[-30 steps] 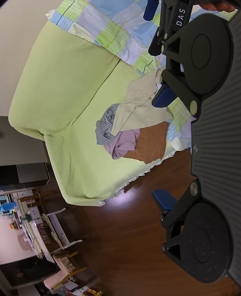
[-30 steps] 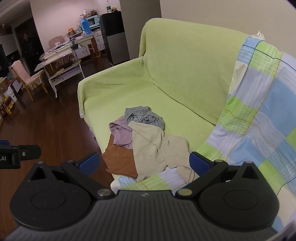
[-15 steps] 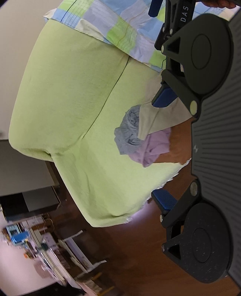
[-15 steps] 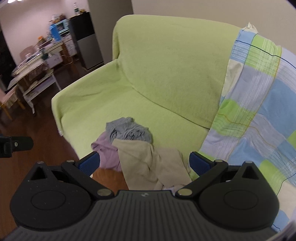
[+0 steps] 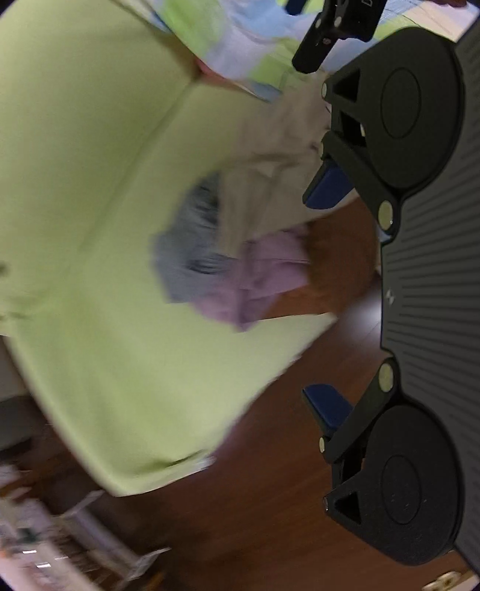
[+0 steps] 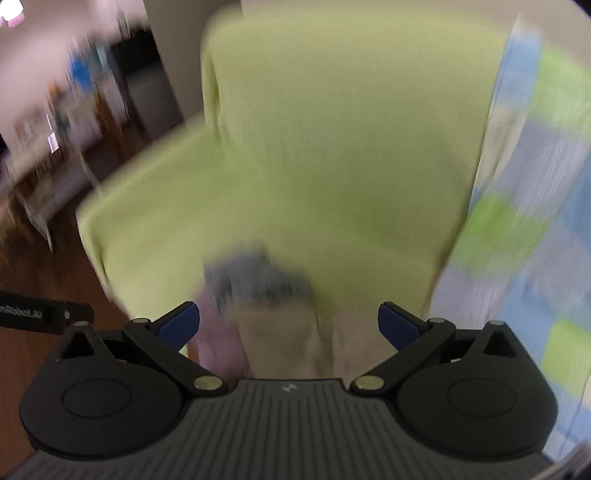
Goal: Fold clothes
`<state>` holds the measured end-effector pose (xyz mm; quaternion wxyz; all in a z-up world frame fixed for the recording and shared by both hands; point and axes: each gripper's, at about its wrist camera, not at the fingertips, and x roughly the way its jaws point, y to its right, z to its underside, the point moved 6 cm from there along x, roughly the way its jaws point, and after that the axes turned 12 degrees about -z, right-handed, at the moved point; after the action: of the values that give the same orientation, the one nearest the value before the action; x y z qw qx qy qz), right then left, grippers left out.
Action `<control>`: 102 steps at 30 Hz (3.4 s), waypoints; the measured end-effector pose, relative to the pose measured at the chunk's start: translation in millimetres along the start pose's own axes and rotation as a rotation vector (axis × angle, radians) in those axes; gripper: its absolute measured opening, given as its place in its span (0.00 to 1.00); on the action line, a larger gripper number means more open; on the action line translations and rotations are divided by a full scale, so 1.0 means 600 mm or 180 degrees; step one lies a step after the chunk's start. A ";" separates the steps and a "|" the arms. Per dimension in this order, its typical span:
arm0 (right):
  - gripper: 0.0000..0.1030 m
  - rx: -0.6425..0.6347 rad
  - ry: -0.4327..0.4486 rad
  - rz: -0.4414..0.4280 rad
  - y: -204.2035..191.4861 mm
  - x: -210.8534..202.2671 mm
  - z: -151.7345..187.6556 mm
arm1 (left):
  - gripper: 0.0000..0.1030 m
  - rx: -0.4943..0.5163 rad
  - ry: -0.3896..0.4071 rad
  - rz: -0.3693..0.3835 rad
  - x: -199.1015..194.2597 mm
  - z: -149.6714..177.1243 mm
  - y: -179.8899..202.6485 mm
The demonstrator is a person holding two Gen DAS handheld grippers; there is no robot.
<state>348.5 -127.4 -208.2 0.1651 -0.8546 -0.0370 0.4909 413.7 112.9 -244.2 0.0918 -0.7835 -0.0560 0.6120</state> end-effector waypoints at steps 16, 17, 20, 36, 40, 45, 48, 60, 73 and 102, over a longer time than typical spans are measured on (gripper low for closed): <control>0.70 -0.0024 0.0156 -0.0311 0.076 0.334 0.000 | 0.56 0.0247 0.0609 0.0139 0.376 -0.190 0.080; 0.70 -0.0178 0.0189 -0.0347 0.067 0.357 -0.015 | 0.57 0.0219 0.0593 0.0177 0.391 -0.198 0.080; 0.69 -0.0683 0.0189 -0.0409 0.037 0.415 -0.042 | 0.58 0.0184 0.0580 0.0213 0.427 -0.212 0.081; 0.13 -0.1788 0.0054 -0.0369 -0.020 0.587 -0.040 | 0.10 0.0130 0.0821 0.0730 0.467 -0.241 0.109; 0.09 -0.1802 0.0469 -0.0252 -0.025 0.539 -0.055 | 0.09 -0.0214 0.1212 0.0795 0.392 -0.235 0.071; 0.09 -0.1383 0.1276 -0.0307 -0.009 0.413 -0.097 | 0.09 -0.0382 0.2028 0.0886 0.233 -0.235 0.053; 0.09 -0.1140 0.1703 -0.0341 0.006 0.316 -0.110 | 0.09 -0.0378 0.2387 0.1055 0.116 -0.225 0.067; 0.05 0.0204 0.2150 0.0673 0.221 -0.182 0.186 | 0.12 0.0956 0.2081 0.2420 -0.177 0.125 0.441; 0.39 0.1964 0.0766 0.1763 0.510 -0.416 0.764 | 0.46 0.2691 0.1047 0.2065 -0.114 0.587 0.732; 0.02 0.1528 0.1130 0.1483 0.702 -0.295 0.640 | 0.46 0.4636 0.1262 0.2103 0.039 0.491 0.994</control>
<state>-111.3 -470.0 -374.1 0.2484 -0.8489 0.3035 0.3543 119.3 -442.7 -461.7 0.4004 -0.5973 0.6057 0.3407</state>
